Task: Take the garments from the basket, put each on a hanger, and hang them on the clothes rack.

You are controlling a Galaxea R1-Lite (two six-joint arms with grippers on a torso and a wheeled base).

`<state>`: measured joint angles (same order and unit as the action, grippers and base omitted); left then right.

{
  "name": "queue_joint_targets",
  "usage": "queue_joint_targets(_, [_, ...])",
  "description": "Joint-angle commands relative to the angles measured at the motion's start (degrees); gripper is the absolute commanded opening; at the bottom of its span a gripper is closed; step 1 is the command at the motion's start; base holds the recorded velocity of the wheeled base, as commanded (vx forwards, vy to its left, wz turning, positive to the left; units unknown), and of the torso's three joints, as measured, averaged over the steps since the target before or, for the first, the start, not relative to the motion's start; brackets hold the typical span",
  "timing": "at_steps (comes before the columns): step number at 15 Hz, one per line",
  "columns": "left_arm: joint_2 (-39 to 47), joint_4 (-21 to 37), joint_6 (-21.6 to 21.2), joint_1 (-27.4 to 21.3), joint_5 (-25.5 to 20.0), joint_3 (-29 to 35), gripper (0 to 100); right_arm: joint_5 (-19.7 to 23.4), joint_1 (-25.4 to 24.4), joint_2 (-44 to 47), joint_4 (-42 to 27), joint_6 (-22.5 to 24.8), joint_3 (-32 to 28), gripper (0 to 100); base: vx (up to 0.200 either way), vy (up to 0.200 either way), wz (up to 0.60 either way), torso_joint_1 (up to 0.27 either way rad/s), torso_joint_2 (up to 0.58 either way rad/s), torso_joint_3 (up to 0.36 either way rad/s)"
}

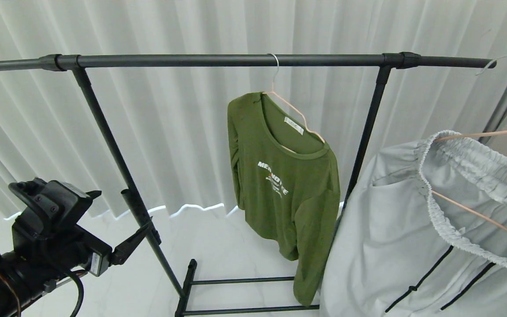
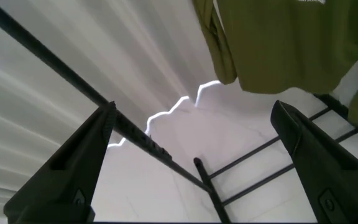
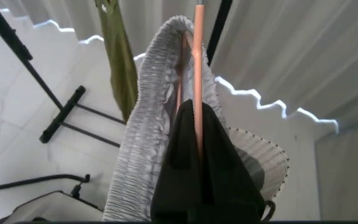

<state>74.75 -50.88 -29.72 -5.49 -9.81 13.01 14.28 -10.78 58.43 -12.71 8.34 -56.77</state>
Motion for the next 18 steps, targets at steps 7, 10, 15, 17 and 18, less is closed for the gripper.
queue_joint_targets(7, [-0.05, -0.01, -0.43, 0.12, 0.06, 0.62, 100, 3.57, -1.97, 3.09, 3.66, 0.01, -0.80, 0, 0.029, 0.000, 0.00, 0.000, 0.00, 0.000])
queue_joint_targets(10, [0.04, -0.01, -0.43, 0.04, 0.06, 0.62, 100, 3.74, -2.93, 5.99, 4.45, 0.01, -3.52, 0, 0.200, 0.000, 0.00, -0.009, 0.00, 0.007])
queue_joint_targets(15, [0.04, -0.01, -0.43, -0.40, 0.06, 0.62, 100, 4.01, -3.37, 10.13, 5.77, 0.01, -6.86, 0, 0.200, 0.000, 0.00, 0.006, 0.01, 0.000])
queue_joint_targets(17, [0.04, -0.01, -0.43, -0.32, 0.06, 0.62, 100, 3.92, -3.73, 11.18, 7.35, -0.08, -6.86, 0, 0.200, 0.000, 0.00, 0.007, 0.01, 0.002])
queue_joint_targets(18, [0.13, -0.01, -0.34, -0.32, 0.15, 0.62, 100, 3.92, -3.90, 11.62, 7.35, 0.01, -6.95, 0, 0.200, 0.000, 0.00, 0.002, 0.01, 0.007])
